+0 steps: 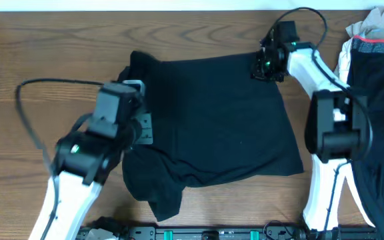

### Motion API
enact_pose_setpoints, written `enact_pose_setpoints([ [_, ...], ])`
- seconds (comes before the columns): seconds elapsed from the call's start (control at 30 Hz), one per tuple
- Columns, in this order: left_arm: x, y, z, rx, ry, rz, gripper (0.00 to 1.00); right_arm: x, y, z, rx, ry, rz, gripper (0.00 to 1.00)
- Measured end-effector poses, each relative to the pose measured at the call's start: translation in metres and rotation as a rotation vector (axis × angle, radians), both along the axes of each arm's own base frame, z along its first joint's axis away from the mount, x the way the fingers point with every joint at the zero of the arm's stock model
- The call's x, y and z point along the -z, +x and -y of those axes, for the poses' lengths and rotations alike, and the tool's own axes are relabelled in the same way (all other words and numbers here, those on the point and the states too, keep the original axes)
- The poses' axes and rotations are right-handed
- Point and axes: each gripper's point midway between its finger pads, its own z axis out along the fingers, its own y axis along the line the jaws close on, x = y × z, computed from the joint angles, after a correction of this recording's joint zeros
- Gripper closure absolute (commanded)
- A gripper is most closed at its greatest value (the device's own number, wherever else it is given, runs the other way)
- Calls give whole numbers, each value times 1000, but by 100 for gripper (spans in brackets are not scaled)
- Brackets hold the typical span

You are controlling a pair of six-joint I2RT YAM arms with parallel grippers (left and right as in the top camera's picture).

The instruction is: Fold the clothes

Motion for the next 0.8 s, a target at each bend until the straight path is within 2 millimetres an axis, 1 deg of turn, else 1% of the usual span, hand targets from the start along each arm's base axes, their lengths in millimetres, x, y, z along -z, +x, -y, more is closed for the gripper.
enact_pose_setpoints([
  [0.07,-6,-4,-1,0,-6,17,66,-1,10,8,17,-26,11,99],
  [0.13,-5,-7,-2,0,-4,12,66,0,19,17,35,-38,26,99],
  [0.27,-3,-8,-3,2,1,2,64,0,36,48,106,-85,56,99],
  [0.33,-3,-8,-3,4,4,-1,57,0,42,71,158,-102,63,99],
  [0.37,-1,-7,-3,5,6,-5,52,0,44,86,193,-106,63,99],
  [0.5,10,-3,-1,16,27,-43,40,-2,47,131,274,-90,61,99],
  [0.53,14,-2,-1,19,34,-56,39,-2,47,140,285,-76,56,96],
  [0.6,25,2,1,20,49,-97,38,-4,46,149,283,-50,48,89],
  [0.67,36,6,2,21,64,-134,34,-8,42,151,261,-23,28,81],
  [0.7,42,8,1,19,76,-152,33,-13,40,148,236,-1,21,74],
  [0.77,53,12,0,10,102,-183,32,-26,40,140,191,32,22,73],
  [0.8,59,16,-2,2,119,-197,32,-36,40,134,162,57,24,72],
])
